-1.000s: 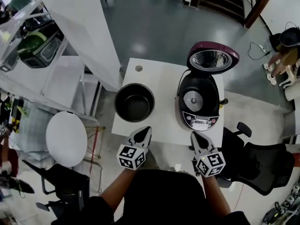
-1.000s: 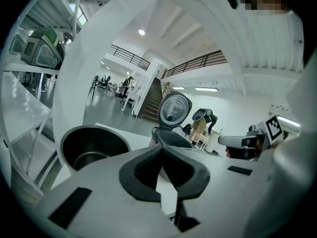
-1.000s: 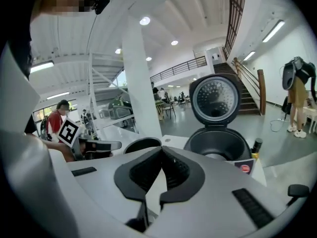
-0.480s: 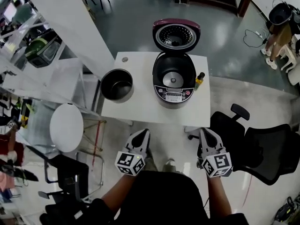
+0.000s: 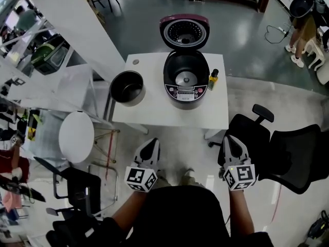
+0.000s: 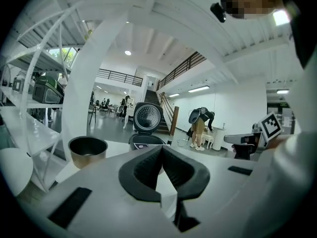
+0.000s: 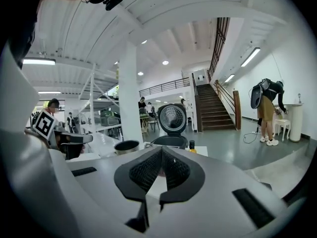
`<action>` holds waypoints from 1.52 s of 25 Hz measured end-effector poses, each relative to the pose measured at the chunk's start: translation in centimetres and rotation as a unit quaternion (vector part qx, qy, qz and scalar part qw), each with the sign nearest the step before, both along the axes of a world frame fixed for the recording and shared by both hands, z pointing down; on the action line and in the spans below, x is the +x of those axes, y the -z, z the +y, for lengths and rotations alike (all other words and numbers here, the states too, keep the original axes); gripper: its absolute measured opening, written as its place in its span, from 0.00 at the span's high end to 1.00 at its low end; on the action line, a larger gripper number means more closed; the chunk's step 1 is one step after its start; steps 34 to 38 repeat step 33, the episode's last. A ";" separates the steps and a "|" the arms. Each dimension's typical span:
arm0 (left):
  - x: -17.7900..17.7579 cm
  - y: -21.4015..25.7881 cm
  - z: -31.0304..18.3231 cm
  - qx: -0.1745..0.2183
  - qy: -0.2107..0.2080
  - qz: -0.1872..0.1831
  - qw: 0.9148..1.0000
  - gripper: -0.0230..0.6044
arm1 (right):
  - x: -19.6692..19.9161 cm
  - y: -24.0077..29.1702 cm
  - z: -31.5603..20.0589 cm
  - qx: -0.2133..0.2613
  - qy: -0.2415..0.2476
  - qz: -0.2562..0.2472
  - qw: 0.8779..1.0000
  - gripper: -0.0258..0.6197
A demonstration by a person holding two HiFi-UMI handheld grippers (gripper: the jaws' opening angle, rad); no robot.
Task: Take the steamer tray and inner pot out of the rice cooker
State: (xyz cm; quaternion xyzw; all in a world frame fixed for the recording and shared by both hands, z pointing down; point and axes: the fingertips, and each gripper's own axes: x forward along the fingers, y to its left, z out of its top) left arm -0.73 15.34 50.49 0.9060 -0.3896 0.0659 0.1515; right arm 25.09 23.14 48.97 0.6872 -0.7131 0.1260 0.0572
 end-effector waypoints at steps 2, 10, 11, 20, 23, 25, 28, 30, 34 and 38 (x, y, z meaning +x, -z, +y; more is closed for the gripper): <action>-0.7 0.3 -0.1 0.003 0.006 0.001 1.000 0.96 | -0.4 0.2 -0.1 -0.003 0.003 0.004 1.000 0.96; -1.2 1.7 0.5 0.030 0.022 0.017 0.999 0.96 | -2.6 0.4 -0.4 -0.009 0.023 0.030 0.999 0.96; -1.3 1.8 0.5 0.033 0.025 0.019 0.999 0.96 | -2.9 0.5 -0.3 -0.004 0.027 0.032 0.999 0.96; -0.3 2.1 1.3 0.038 0.025 0.020 0.999 0.96 | -2.8 1.0 1.4 0.007 0.027 0.042 0.999 0.96; 0.3 1.7 1.9 0.031 0.024 0.022 0.999 0.96 | -2.6 1.1 2.0 0.006 0.024 0.041 0.999 0.96; 0.7 1.5 2.3 0.028 0.023 0.023 0.999 0.96 | -2.4 1.0 2.4 0.005 0.020 0.036 0.999 0.96; 1.1 1.5 2.6 0.027 0.022 0.024 0.999 0.96 | -2.2 0.7 2.8 0.002 0.021 0.036 0.999 0.96; 1.2 1.5 2.7 0.028 0.022 0.024 0.999 0.96 | -2.3 0.4 3.0 0.002 0.025 0.039 0.999 0.96; 1.2 1.5 2.9 0.027 0.023 0.022 0.999 0.96 | -2.4 -0.1 3.3 0.003 0.032 0.044 0.999 0.96; 1.2 1.5 2.9 0.027 0.023 0.022 0.999 0.96 | -2.4 -0.1 3.3 0.003 0.032 0.044 0.999 0.96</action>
